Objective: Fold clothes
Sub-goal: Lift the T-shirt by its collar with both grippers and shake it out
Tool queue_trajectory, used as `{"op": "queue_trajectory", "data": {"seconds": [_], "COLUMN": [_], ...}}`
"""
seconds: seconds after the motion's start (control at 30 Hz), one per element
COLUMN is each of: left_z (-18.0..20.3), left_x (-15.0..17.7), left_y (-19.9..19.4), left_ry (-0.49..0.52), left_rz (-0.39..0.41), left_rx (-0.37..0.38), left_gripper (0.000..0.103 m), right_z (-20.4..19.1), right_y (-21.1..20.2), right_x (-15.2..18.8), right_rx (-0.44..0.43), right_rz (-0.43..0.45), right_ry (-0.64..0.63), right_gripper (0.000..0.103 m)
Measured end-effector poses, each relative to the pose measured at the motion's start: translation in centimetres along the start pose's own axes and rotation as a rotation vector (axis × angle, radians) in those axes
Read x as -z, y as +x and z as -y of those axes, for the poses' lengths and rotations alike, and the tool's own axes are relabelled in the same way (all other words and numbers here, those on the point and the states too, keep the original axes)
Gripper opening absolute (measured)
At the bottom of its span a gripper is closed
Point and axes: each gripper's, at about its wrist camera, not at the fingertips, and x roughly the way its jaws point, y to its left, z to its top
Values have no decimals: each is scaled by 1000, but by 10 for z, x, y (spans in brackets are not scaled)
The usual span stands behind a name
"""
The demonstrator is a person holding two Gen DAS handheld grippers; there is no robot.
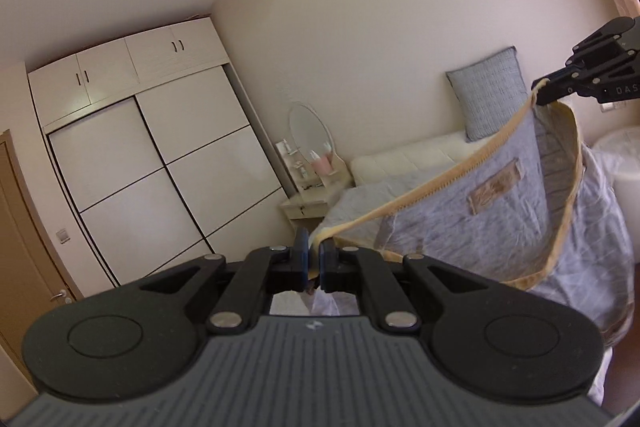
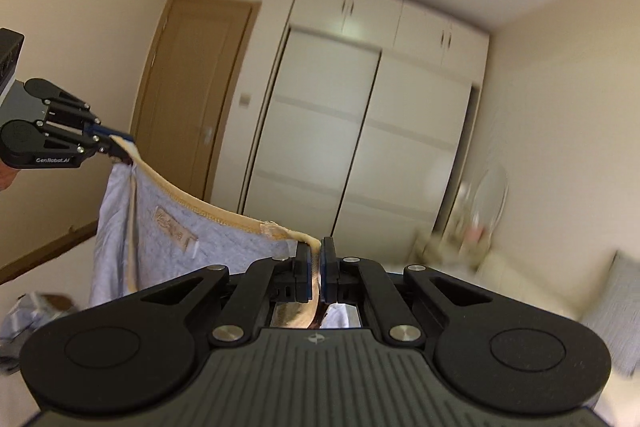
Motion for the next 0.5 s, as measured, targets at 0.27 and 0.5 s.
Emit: {"op": "queue_trajectory", "data": {"seconds": [0.27,0.5], "left_z": [8,24], "left_x": [65,183], "left_y": [144,307], "left_ry": [-65,-189], "left_rz": [-165,-414], "left_rx": [66,155], "left_gripper": [4,4], "right_z": [34,53], "right_y": [128,288], "right_x": [31,123], "right_rx": [22,-20], "right_rz": [-75,-332], "right_ry": [-25,-5], "right_gripper": [2,2]}}
